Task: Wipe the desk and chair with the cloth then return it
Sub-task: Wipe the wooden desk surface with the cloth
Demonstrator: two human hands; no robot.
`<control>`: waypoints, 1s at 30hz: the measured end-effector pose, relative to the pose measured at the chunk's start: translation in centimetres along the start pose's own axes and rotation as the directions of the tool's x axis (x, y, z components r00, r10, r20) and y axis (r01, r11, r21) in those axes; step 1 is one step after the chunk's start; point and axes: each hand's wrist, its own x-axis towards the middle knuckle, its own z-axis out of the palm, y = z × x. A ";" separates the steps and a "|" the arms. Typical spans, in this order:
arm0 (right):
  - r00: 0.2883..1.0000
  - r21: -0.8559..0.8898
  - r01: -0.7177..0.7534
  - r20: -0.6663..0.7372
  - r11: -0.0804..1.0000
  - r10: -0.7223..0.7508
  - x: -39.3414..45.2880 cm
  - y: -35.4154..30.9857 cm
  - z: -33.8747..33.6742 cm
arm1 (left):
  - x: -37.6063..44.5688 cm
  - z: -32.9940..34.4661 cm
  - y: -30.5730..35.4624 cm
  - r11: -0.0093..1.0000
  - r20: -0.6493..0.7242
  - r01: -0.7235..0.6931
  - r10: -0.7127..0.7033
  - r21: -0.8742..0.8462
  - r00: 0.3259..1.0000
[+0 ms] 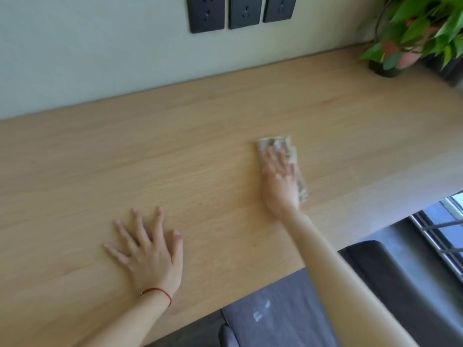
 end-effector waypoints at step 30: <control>0.827 0.005 0.536 0.200 0.844 -0.526 -5.3 -7.2 2.7 | -0.2 -0.7 0.1 1.000 -0.006 0.003 -0.004 -0.029 1.000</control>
